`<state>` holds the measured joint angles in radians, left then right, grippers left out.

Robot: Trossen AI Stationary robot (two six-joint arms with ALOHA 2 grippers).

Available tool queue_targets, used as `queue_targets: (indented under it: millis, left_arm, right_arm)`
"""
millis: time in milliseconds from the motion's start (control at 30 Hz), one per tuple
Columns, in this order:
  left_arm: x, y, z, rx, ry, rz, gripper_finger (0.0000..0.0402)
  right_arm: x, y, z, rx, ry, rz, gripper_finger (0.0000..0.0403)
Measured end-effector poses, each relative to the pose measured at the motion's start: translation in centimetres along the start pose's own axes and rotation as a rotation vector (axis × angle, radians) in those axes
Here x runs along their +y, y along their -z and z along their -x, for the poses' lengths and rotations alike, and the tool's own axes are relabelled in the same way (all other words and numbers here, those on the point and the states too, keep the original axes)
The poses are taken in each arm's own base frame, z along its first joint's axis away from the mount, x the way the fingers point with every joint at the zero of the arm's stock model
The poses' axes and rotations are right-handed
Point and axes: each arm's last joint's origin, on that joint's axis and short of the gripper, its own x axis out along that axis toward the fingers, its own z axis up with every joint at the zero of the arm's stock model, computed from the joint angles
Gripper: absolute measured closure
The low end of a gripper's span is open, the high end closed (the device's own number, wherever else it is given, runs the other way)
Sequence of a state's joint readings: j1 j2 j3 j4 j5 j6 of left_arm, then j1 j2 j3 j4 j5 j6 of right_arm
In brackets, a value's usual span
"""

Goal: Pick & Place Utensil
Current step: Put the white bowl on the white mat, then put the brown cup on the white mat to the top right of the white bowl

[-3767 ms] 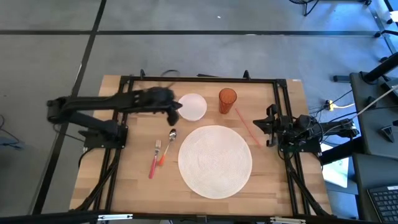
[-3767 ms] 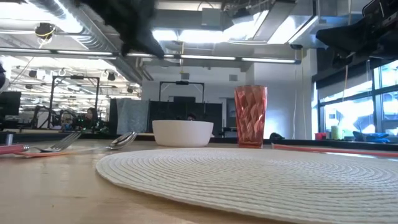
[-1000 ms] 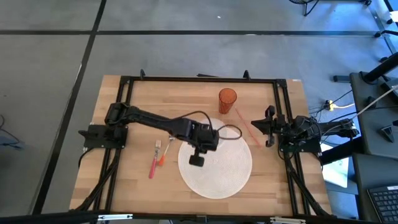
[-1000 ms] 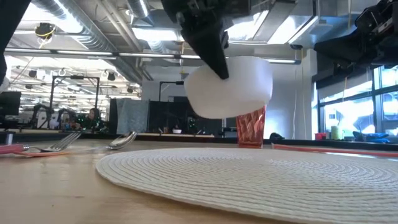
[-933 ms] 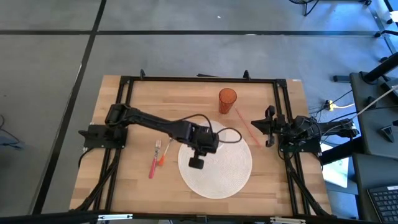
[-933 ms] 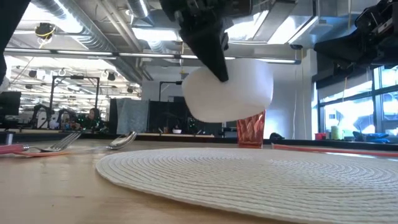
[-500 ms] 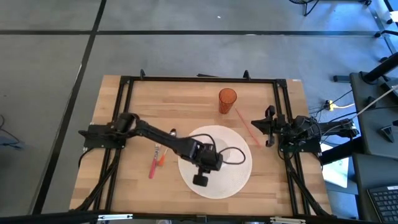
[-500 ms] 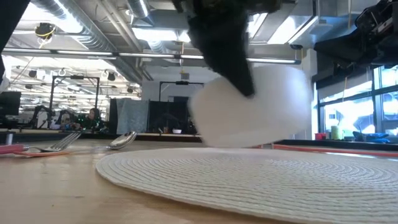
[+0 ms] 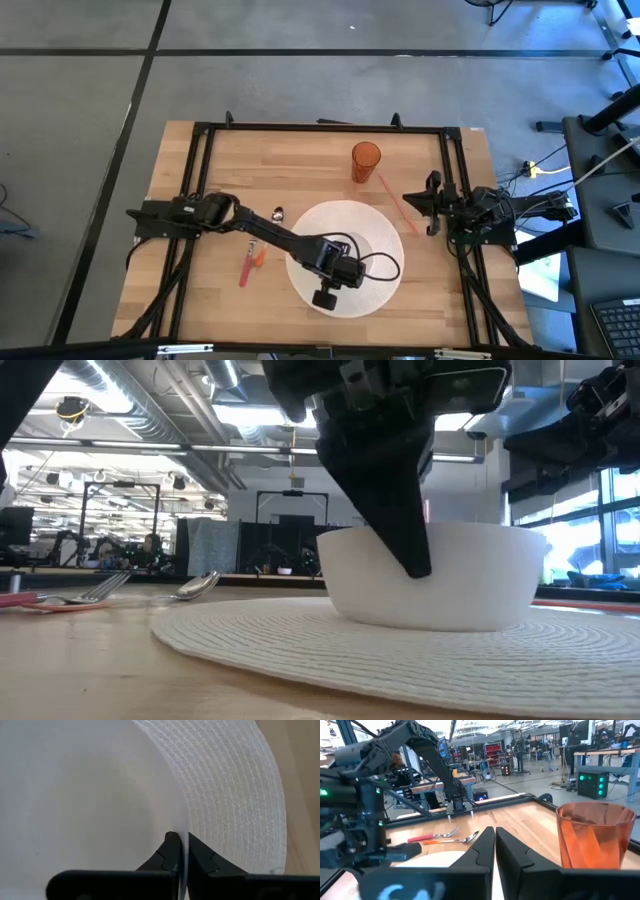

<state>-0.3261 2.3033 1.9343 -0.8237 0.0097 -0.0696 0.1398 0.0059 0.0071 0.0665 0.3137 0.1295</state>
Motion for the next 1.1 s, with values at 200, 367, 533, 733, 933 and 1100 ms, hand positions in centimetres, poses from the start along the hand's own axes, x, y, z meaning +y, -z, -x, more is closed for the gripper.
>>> queue_targets:
  millis: [200,367,533,733,933,1100]
  left_arm:
    - [0.0,-0.1,0.6,-0.017,0.017,-0.023,0.0356]
    - [-0.2,-1.1,2.5,-0.066,0.019,-0.006,0.0307]
    - [-0.2,-1.8,5.4,-0.067,0.001,-0.029,0.0278]
    - [-0.7,-0.9,13.3,-0.190,-0.204,-0.111,0.0318]
    - [1.0,3.9,19.3,-0.421,-0.243,-0.073,0.0393]
    - [2.7,12.2,20.2,-0.677,-0.209,0.037,0.0400]
  right_arm:
    - [0.0,0.1,0.0,0.005,-0.002,0.000,0.0386]
    - [0.0,0.0,0.0,0.005,-0.002,0.004,0.0386]
    - [0.0,0.0,0.0,0.004,-0.003,0.006,0.0386]
    - [0.0,0.0,0.0,0.005,-0.012,0.005,0.0386]
    - [0.1,0.1,0.0,0.008,-0.029,0.006,0.0386]
    - [0.1,0.1,0.0,0.012,-0.049,0.002,0.0386]
